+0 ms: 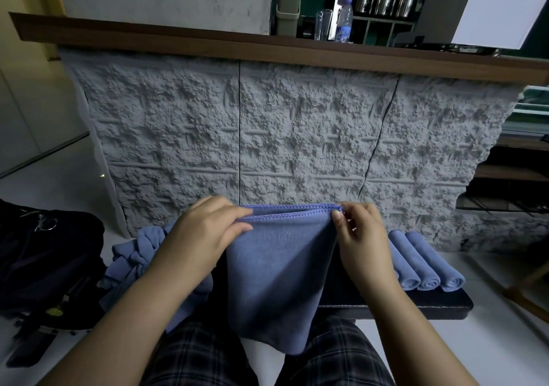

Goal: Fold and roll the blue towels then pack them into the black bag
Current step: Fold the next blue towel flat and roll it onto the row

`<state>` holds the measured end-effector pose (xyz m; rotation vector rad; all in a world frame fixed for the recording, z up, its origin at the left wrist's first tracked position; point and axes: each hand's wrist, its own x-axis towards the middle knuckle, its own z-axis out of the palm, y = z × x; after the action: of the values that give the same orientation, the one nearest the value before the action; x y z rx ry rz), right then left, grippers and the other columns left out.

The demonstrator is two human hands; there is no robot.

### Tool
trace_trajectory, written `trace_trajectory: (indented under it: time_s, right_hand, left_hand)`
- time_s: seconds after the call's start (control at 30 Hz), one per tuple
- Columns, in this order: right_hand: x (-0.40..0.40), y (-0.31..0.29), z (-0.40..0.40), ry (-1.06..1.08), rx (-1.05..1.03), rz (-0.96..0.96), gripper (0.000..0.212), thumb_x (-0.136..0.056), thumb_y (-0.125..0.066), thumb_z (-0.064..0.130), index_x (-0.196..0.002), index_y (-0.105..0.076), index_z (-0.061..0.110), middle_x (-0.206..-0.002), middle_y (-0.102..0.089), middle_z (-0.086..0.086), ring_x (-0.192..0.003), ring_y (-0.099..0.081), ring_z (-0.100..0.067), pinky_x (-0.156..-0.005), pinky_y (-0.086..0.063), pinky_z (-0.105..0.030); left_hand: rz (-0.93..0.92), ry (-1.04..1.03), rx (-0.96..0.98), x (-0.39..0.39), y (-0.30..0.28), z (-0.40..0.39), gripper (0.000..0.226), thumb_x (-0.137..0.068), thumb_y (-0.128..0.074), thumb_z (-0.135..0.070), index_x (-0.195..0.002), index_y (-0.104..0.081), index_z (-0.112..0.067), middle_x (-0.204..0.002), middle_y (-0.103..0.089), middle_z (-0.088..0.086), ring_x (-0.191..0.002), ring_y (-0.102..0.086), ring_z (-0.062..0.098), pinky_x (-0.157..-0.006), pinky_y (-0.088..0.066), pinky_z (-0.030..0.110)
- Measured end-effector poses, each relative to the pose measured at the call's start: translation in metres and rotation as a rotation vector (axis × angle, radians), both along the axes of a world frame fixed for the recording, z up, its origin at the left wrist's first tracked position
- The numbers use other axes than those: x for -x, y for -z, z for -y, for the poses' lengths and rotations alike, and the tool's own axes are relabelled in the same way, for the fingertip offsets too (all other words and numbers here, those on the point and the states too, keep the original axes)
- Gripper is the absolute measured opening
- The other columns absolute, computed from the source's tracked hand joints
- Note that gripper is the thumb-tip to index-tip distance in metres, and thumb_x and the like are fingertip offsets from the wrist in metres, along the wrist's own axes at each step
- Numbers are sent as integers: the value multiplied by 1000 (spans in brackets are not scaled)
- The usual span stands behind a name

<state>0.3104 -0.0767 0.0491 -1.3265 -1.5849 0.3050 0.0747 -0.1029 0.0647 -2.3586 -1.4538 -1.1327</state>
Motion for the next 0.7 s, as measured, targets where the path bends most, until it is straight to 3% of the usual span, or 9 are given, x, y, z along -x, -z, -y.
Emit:
trace_trajectory:
  time_s: [0.1, 0.2, 0.33, 0.47, 0.53, 0.6, 0.7]
  right_hand:
    - [-2, 1, -9, 20, 23, -6, 10, -94, -56, 18, -100, -63, 13, -93, -48, 1, -74, -48, 2, -69, -31, -14]
    - [-4, 2, -17, 16, 32, 18, 5, -94, -56, 21, -93, -61, 21, -80, -56, 4, -70, -50, -5, -65, -31, -22]
    - [-3, 9, -21, 2, 74, -23, 6, -94, -56, 23, -88, -58, 22, -63, -58, 8, -60, -51, 3, -56, -35, -11]
    - [-2, 25, -27, 11, 110, -20, 7, -94, -55, 24, -87, -54, 24, -60, -55, 7, -58, -50, 2, -55, -36, -12]
    - [-2, 34, -34, 25, 141, -1, 7, -94, -55, 25, -88, -53, 24, -59, -55, 8, -58, -51, 4, -53, -35, -11]
    - [-2, 42, -43, 40, 172, 19, 8, -94, -54, 25, -87, -52, 24, -60, -56, 8, -57, -50, 0, -52, -34, -14]
    - [-2, 58, -62, 50, 255, 7, 11, -95, -54, 22, -85, -52, 18, -62, -54, 9, -57, -48, -5, -54, -30, -26]
  left_hand:
    - [-46, 30, 88, 6, 0, -10, 42, -73, -64, -33, -103, -70, -5, -82, -60, 5, -81, -47, 9, -75, -31, 13]
    - [-66, 41, 126, 9, 1, -17, 41, -71, -65, -24, -108, -69, -6, -84, -60, 5, -83, -46, 7, -75, -30, 12]
    - [38, 18, 128, 5, 11, -24, 28, -77, -71, -8, -105, -67, -10, -90, -50, -2, -80, -43, 3, -75, -30, 12]
    - [183, -132, 309, 2, 23, -36, 46, -79, -72, -13, -121, -56, -20, -100, -46, -10, -98, -51, 9, -85, -37, 20]
    - [154, -164, 388, 4, 30, -46, 30, -77, -75, -18, -106, -65, -18, -84, -51, -11, -81, -54, 9, -69, -34, 14]
    - [139, -152, 409, 5, 37, -58, 12, -74, -77, -21, -81, -68, -16, -67, -46, -10, -62, -44, 3, -57, -31, 14]
    - [163, -187, 475, 3, 57, -78, 19, -74, -76, -26, -68, -60, -21, -57, -45, -6, -53, -39, 5, -50, -27, 19]
